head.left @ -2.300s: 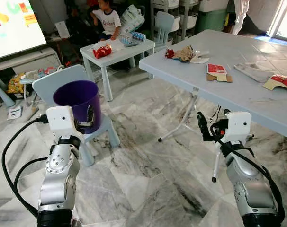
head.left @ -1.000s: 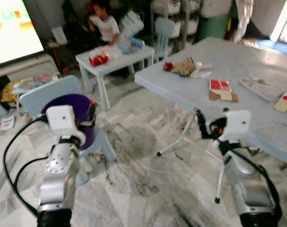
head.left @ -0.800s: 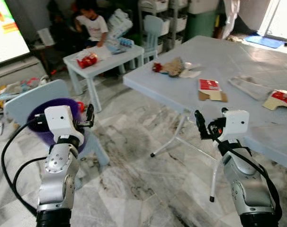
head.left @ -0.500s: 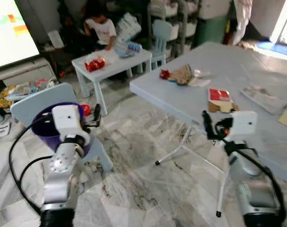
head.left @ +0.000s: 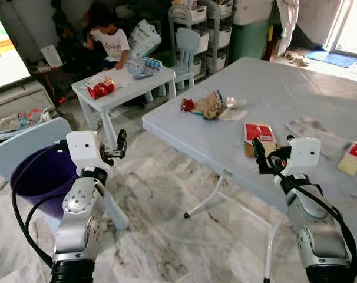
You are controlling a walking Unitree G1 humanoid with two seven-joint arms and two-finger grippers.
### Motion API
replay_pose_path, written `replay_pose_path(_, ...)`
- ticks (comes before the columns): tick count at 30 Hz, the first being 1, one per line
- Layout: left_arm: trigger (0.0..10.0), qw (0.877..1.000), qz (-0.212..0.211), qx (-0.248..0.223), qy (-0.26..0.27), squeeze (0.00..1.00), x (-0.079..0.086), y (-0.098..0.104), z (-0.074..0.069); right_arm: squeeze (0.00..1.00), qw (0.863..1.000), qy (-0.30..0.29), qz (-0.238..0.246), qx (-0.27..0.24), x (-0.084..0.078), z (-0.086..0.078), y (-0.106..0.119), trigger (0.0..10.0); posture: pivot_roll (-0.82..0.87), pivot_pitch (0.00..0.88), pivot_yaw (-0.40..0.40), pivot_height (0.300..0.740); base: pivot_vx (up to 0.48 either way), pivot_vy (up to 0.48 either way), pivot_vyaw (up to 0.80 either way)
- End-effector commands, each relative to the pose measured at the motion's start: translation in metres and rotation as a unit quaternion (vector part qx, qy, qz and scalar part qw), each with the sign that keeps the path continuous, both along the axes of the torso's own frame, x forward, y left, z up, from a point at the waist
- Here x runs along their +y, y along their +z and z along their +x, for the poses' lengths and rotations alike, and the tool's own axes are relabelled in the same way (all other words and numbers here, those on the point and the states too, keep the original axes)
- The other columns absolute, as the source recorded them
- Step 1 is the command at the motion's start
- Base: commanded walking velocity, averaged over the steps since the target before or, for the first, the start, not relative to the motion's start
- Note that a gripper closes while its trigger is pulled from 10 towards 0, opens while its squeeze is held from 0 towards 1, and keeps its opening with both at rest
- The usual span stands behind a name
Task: Picking trash to rubbish bin
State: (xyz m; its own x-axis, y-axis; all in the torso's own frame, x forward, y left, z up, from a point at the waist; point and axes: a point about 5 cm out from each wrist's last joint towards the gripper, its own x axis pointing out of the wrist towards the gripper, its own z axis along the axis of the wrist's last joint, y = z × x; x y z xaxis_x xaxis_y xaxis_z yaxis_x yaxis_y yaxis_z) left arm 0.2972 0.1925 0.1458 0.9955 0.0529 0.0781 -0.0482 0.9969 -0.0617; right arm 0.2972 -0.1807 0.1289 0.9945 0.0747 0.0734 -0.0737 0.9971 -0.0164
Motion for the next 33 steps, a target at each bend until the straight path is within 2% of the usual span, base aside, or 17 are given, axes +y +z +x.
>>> replay_pose_path(1, 10.0, 1.000, 0.001, -0.001, 0.002, 0.00, 0.000, 0.002, 0.000, 0.00, 1.000, 0.004, -0.002, -0.007, 0.000, 0.002, 0.005, 10.0, 0.04, 0.000, 0.039, 0.740, 0.428, 0.000, 0.00)
replay_pose_path(20, 10.0, 1.000, 0.001, 0.014, 0.004, 0.00, -0.001, -0.003, 0.001, 0.00, 1.000, 0.006, -0.007, -0.006, -0.001, 0.001, 0.005, 10.0, 0.03, 0.000, 0.037, 0.740, 0.406, 0.000, 0.00)
replay_pose_path(33, 10.0, 0.999, 0.005, 0.050, -0.008, 0.00, -0.008, -0.014, 0.001, 0.00, 1.000, 0.012, -0.012, 0.005, 0.000, 0.000, 0.003, 10.0, 0.03, 0.000, 0.038, 0.740, 0.000, 0.000, 0.00)
